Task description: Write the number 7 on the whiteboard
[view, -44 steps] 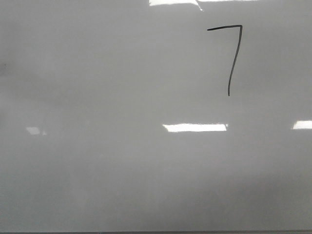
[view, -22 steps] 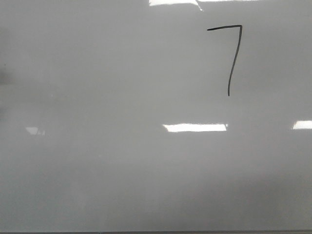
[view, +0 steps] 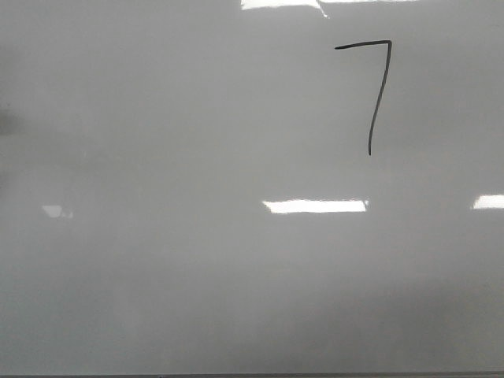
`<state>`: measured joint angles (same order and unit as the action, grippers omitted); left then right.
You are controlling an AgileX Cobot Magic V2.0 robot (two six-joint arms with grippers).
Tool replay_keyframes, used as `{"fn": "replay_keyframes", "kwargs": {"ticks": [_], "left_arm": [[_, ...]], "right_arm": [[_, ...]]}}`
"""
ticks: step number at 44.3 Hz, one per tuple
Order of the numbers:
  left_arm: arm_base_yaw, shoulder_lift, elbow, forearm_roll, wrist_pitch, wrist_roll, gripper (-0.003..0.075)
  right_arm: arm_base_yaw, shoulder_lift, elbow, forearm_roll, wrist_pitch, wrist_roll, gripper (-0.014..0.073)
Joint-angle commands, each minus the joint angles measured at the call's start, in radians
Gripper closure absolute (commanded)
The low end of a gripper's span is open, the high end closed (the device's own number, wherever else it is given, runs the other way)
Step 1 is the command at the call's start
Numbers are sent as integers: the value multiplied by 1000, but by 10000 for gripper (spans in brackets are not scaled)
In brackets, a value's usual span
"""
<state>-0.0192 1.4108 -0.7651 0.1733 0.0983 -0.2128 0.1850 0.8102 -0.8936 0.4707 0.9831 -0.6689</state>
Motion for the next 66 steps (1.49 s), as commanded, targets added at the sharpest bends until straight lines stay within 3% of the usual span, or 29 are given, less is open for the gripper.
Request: {"fn": "replay_keyframes", "kwargs": {"ticks": [1,8,14,27,34,48,66], "left_arm": [[3,-84,-26,2,-34,-9,237],[3,-196,-28,10,82,0,237],[3,-305,-66,14,272,5,237],[0,-560,-158,-55,600,150,240],[0,-713,-161,-100,727,161,240],[0,-872,-161,-117,883,161,240],[0,-876,-161,-120,852,161,259]], "right_arm": [[-8,-7,-31,22,-54,-1,64],[-11,-7,-32,14,-60,71,64],[-11,-7,-48,-6,-64,188,64],[-11,-11,-118,-220,-44,479,66],[-11,-37,-118,-288,-23,549,66],[-11,-144,-98,-301,12,559,66],[-11,-181,-52,-301,-3,558,66]]}}
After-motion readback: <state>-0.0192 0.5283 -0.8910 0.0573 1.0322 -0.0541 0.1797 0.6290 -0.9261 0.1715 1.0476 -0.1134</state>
